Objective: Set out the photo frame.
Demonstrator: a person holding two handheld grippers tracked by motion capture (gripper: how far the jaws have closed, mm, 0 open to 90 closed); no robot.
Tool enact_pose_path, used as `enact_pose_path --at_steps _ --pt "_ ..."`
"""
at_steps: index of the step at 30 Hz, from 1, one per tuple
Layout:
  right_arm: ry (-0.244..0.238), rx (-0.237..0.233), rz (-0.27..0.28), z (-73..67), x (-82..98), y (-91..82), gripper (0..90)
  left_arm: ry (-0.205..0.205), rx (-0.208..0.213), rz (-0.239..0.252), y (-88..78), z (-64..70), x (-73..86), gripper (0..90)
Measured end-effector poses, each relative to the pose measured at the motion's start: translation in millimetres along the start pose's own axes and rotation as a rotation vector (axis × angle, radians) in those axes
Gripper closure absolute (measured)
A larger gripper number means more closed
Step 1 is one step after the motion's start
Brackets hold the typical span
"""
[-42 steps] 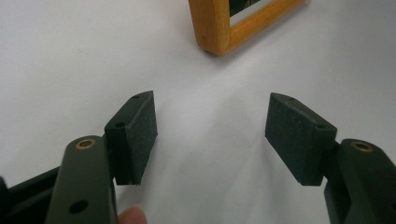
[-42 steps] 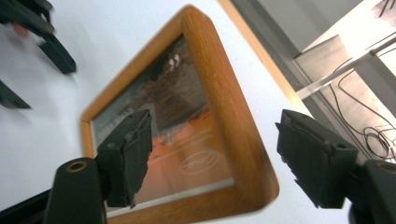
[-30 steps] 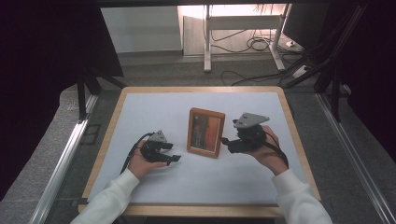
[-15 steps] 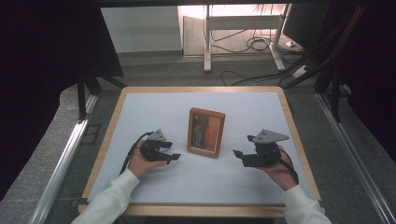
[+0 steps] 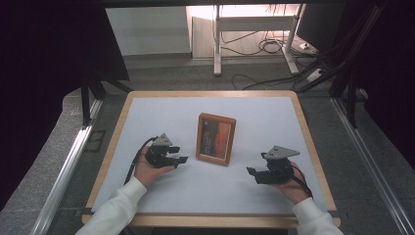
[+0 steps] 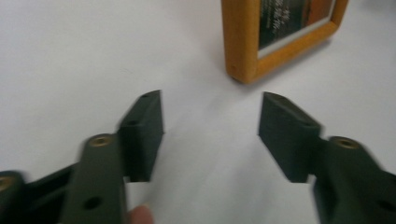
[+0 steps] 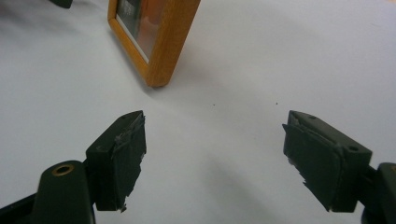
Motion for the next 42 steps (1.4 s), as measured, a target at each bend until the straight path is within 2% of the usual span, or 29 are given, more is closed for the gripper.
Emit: enact_pose_path --at_steps 5,7,9,15,18,20,24,28,30,32,35,39,42 --pt "0.005 0.018 -0.004 2.2 4.1 -1.4 21.6 -0.019 -0.022 0.001 2.4 -6.0 -3.2 77.0" --pt "0.007 0.026 -0.006 3.6 6.8 -2.6 21.6 -0.017 -0.016 -0.015 7.4 -5.5 -4.4 85.4" --pt "0.012 0.028 -0.008 4.6 9.5 -3.9 21.6 -0.014 -0.004 -0.031 14.2 -3.1 -7.5 89.4" --pt "0.03 0.035 -0.008 7.4 13.2 -6.3 21.5 -0.012 0.016 -0.067 36.3 0.8 -14.4 90.0" --pt "0.034 0.037 -0.006 8.6 12.8 -7.0 21.3 -0.024 0.02 -0.066 41.3 -1.3 -16.6 90.0" --pt "0.033 0.037 -0.005 8.7 12.8 -6.8 21.2 -0.035 0.024 -0.057 42.7 -1.6 -18.3 90.0" --pt "0.032 0.038 -0.009 9.1 13.6 -6.0 21.1 -0.029 0.029 -0.056 43.4 0.2 -19.8 90.0" --pt "0.028 0.041 -0.012 9.2 14.1 -5.6 21.1 -0.026 0.054 -0.046 43.6 5.9 -21.9 90.0" --pt "0.026 0.043 -0.013 9.3 14.2 -5.4 21.1 -0.014 0.045 -0.052 43.2 6.6 -22.1 90.0" --pt "0.026 0.044 -0.015 9.5 14.3 -5.4 21.1 -0.024 0.051 -0.047 42.9 7.5 -22.3 90.0" --pt "0.025 0.044 -0.015 9.7 14.3 -5.6 21.0 -0.017 0.051 -0.052 42.0 8.3 -21.2 90.0" --pt "0.027 0.043 -0.013 9.8 14.0 -5.9 21.0 -0.025 0.071 -0.05 41.8 13.4 -20.7 90.0" --pt "0.026 0.043 -0.015 10.0 14.2 -6.0 21.0 -0.011 0.076 -0.058 41.7 15.9 -19.6 90.0"
Point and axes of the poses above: each handheld gripper's, and its own axes: y roughly forward along the jaws, x roughly out of its underside, z roughly to its right, the point moved 10 cm from there along y, roughly forward along the jaws, and after that the axes turned 6 degrees about y, right-handed, at the moved point
